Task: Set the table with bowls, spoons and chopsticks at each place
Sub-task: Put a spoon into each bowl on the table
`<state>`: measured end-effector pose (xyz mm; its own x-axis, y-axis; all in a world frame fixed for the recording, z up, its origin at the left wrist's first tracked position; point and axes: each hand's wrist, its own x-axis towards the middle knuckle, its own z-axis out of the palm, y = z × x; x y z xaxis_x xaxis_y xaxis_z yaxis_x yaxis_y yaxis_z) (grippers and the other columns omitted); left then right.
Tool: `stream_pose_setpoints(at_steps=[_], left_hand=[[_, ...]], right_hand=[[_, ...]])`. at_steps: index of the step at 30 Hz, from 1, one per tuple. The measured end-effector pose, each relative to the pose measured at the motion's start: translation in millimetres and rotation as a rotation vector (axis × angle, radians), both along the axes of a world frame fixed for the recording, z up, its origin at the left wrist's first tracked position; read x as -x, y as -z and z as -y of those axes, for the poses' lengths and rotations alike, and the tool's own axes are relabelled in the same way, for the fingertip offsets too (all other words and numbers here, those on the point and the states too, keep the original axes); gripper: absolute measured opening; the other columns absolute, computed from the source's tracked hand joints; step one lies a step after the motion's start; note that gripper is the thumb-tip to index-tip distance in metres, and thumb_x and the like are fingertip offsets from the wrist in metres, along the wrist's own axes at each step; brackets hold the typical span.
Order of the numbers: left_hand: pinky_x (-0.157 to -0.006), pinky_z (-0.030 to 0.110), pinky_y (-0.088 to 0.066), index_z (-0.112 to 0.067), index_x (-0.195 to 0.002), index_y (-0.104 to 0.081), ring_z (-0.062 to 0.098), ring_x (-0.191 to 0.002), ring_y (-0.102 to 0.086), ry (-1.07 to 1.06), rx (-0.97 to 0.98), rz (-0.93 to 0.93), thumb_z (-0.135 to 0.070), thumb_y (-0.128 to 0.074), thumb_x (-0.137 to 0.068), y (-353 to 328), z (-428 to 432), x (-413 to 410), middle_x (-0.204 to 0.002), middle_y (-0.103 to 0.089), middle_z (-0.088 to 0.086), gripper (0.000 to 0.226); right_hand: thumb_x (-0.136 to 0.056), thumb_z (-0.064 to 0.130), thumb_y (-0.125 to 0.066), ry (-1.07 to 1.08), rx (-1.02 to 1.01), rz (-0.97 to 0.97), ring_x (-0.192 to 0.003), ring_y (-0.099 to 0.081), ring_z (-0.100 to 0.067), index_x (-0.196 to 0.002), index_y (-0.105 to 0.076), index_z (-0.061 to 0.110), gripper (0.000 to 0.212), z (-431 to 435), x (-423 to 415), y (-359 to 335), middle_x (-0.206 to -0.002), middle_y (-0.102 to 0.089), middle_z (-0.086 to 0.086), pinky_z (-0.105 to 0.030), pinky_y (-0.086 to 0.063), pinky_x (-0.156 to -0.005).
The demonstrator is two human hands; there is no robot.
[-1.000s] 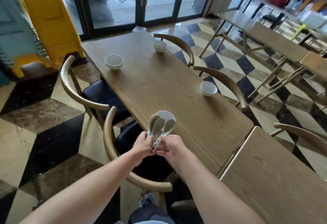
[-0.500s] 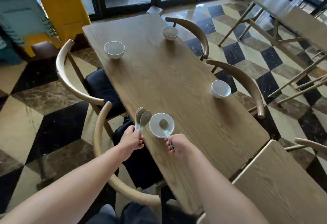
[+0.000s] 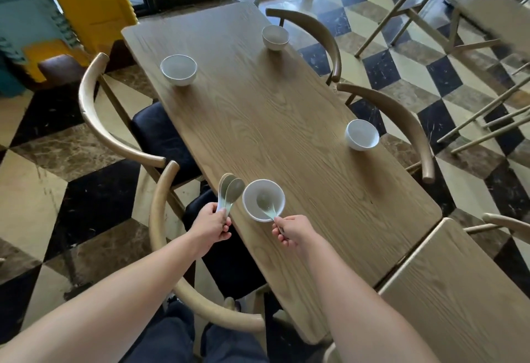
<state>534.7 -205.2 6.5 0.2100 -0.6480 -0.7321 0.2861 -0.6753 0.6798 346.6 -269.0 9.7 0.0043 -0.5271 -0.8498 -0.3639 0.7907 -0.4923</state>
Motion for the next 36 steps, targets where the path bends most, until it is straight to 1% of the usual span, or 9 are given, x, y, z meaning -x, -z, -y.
stream_pose_setpoints(at_steps=[9,21,25,27,29,30,32,34,36], left_hand=[[-0.068,0.031,-0.053,-0.01,-0.116,-0.056,0.012,-0.063,-0.049,0.039,0.013,-0.021,-0.022,-0.04,-0.106,1.2,1.1,-5.8,-0.076,-0.055,0.005,0.023],[-0.074,0.035,-0.054,-0.011,-0.118,-0.055,0.013,-0.066,-0.049,0.051,0.006,-0.024,-0.022,-0.04,-0.106,5.7,-10.7,-13.4,-0.079,-0.054,0.005,0.023],[-0.073,0.035,-0.053,-0.011,-0.117,-0.056,0.013,-0.065,-0.049,0.052,0.012,-0.028,-0.022,-0.041,-0.106,4.7,-10.0,-12.2,-0.078,-0.055,0.005,0.022],[-0.073,0.035,-0.053,-0.011,-0.117,-0.056,0.013,-0.064,-0.049,0.051,0.014,-0.032,-0.022,-0.041,-0.106,3.3,-8.8,-10.4,-0.077,-0.055,0.005,0.022],[-0.071,0.034,-0.052,-0.01,-0.116,-0.056,0.013,-0.063,-0.048,0.04,0.013,-0.034,-0.021,-0.04,-0.106,1.0,-7.3,-6.9,-0.076,-0.055,0.005,0.022],[-0.071,0.033,-0.052,-0.01,-0.116,-0.056,0.012,-0.063,-0.048,0.037,0.014,-0.036,-0.021,-0.04,-0.106,-1.3,-6.2,-4.6,-0.076,-0.055,0.005,0.022],[-0.068,0.031,-0.051,-0.009,-0.113,-0.058,0.012,-0.062,-0.047,0.04,0.02,-0.053,-0.02,-0.04,-0.106,-7.8,-3.8,0.6,-0.076,-0.055,0.005,0.022],[-0.066,0.029,-0.049,-0.007,-0.109,-0.059,0.012,-0.061,-0.047,0.046,0.039,-0.091,-0.018,-0.041,-0.106,-16.4,-1.3,7.5,-0.076,-0.055,0.005,0.021],[-0.064,0.029,-0.046,-0.004,-0.106,-0.058,0.013,-0.06,-0.046,0.057,0.069,-0.122,-0.015,-0.042,-0.105,-25.9,2.0,15.7,-0.077,-0.055,0.006,0.019]], right_hand=[[-0.096,0.026,-0.062,-0.062,0.039,-0.077,-0.042,-0.04,-0.011,-0.073,-0.061,0.009,0.029,2.5,-4.3,11.9,-0.058,-0.056,-0.003,-0.017,-0.028,-0.037],[-0.095,0.022,-0.064,-0.018,0.066,-0.175,-0.046,-0.044,-0.015,-0.068,-0.058,0.008,0.031,5.2,-10.8,26.0,-0.06,-0.056,-0.007,-0.024,-0.035,-0.044],[-0.09,0.028,-0.069,-0.005,0.071,-0.243,-0.052,-0.054,-0.019,-0.079,-0.062,0.004,0.028,3.7,-7.9,24.9,-0.073,-0.063,-0.011,-0.022,-0.04,-0.041],[-0.086,0.032,-0.071,0.014,0.092,-0.314,-0.069,-0.066,-0.026,-0.09,-0.066,0.001,0.032,2.3,-1.8,23.6,-0.088,-0.068,-0.014,-0.023,-0.043,-0.041],[-0.086,0.034,-0.069,0.038,0.101,-0.376,-0.092,-0.069,-0.031,-0.101,-0.066,0.0,0.037,-0.1,5.2,19.4,-0.101,-0.068,-0.015,-0.029,-0.053,-0.052],[-0.087,0.034,-0.067,0.051,0.11,-0.413,-0.099,-0.067,-0.033,-0.105,-0.065,0.001,0.038,-1.9,9.2,16.3,-0.107,-0.066,-0.015,-0.033,-0.057,-0.064],[-0.088,0.033,-0.061,0.068,0.172,-0.545,-0.108,-0.062,-0.037,-0.106,-0.065,0.001,0.037,-4.8,18.4,8.0,-0.114,-0.065,-0.016,-0.037,-0.053,-0.087],[-0.089,0.03,-0.056,0.085,0.295,-0.664,-0.109,-0.061,-0.036,-0.101,-0.067,0.004,0.031,-2.4,26.2,-5.5,-0.114,-0.067,-0.017,-0.035,-0.049,-0.089],[-0.09,0.027,-0.056,0.123,0.392,-0.593,-0.098,-0.064,-0.033,-0.089,-0.065,0.009,0.021,4.1,29.8,-20.0,-0.104,-0.071,-0.014,-0.032,-0.049,-0.08]])
